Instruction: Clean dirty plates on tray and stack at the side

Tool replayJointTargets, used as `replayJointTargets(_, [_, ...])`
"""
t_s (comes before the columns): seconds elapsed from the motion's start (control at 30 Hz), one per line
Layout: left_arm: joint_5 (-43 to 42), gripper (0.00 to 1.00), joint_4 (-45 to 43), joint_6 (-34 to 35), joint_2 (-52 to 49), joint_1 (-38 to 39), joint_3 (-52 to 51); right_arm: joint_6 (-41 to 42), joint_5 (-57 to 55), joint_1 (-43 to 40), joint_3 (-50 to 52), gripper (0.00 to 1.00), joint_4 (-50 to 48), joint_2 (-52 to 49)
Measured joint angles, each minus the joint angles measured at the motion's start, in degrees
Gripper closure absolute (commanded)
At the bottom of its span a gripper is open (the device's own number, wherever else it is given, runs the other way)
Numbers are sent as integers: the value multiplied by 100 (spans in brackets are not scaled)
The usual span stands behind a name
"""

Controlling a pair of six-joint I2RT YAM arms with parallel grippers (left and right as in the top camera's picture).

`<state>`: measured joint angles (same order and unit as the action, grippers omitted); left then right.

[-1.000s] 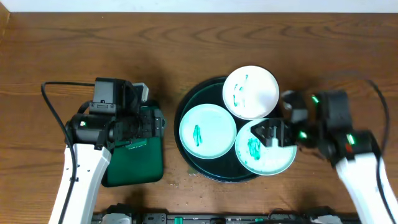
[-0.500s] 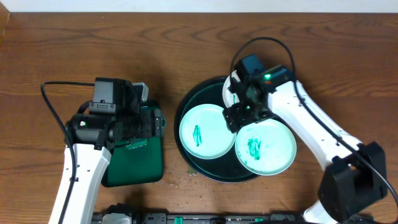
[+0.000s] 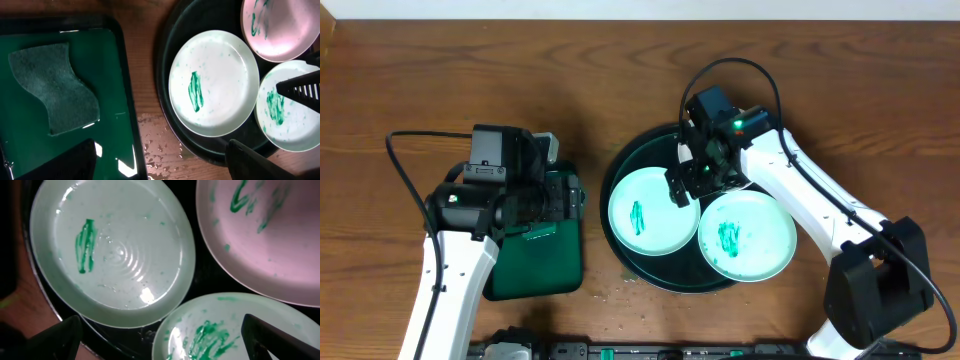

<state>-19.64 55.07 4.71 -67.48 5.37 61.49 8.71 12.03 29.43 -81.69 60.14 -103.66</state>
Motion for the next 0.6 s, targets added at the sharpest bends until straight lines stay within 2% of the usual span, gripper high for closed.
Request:
replayJointTargets(0.1, [0,17,0,0,0,0,0,367,138,0,-2,1,-48,0])
replayJointTargets(0.23, [0,17,2,0,0,0,0,1405,223,0,2,1,-57,0])
replayJointTargets(0.53, [190,18,50,9,-17,0,0,1648,-17,0,527,3,-299,0])
replayJointTargets(0.6, [238,19,68,28,-87,0,0,1622,-85,0,761,9,-455,-2])
